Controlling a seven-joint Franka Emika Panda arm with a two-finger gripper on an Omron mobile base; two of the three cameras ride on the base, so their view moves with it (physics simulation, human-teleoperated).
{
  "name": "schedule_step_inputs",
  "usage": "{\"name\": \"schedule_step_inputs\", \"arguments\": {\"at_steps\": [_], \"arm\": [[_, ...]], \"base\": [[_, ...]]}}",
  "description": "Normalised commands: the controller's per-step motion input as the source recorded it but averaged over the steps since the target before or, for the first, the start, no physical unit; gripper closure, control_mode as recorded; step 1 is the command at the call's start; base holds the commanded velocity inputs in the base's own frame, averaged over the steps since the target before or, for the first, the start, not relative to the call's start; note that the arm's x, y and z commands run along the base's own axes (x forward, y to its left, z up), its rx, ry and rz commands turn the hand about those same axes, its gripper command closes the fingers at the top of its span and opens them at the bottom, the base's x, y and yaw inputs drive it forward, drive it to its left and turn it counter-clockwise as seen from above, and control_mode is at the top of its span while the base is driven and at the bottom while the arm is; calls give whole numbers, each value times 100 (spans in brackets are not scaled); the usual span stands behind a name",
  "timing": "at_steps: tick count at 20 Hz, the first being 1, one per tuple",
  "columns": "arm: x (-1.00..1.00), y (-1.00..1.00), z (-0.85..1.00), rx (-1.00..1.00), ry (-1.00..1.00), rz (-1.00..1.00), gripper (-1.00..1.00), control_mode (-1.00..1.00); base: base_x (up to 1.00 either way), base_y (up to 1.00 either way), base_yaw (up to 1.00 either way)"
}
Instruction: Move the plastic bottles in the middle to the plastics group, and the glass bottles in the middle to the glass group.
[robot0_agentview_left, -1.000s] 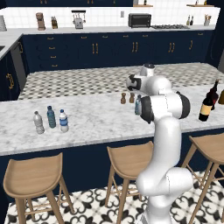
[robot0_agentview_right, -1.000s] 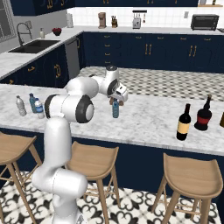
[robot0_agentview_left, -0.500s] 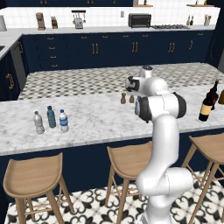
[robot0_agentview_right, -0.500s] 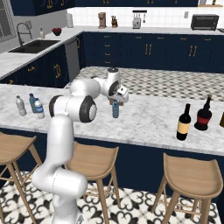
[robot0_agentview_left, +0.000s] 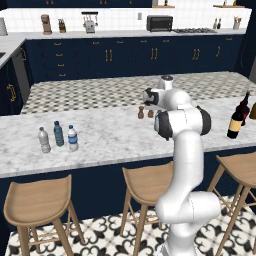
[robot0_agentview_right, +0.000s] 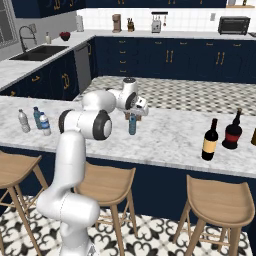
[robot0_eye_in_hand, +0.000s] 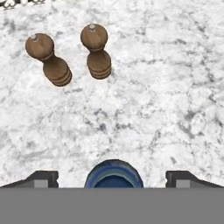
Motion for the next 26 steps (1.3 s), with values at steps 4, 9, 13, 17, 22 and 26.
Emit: {"name": "schedule_step_inputs", "arguments": {"at_steps": [4, 9, 13, 17, 22, 26], "arm": [[-5, -7, -8, -2, 0, 9, 100, -100], [-20, -2, -9, 0, 0, 7, 100, -100], [-42, 3, 22, 8, 0, 6, 100, -100], [-63, 27, 47, 3, -2, 10, 100, -100], [-72, 51, 36, -8, -9, 24, 100, -100], [-68, 71, 23, -7, 0, 33, 100, -100]], "base": [[0, 0, 0], [0, 0, 0], [0, 0, 0], [0, 0, 0], [0, 0, 0], [0, 0, 0]]}}
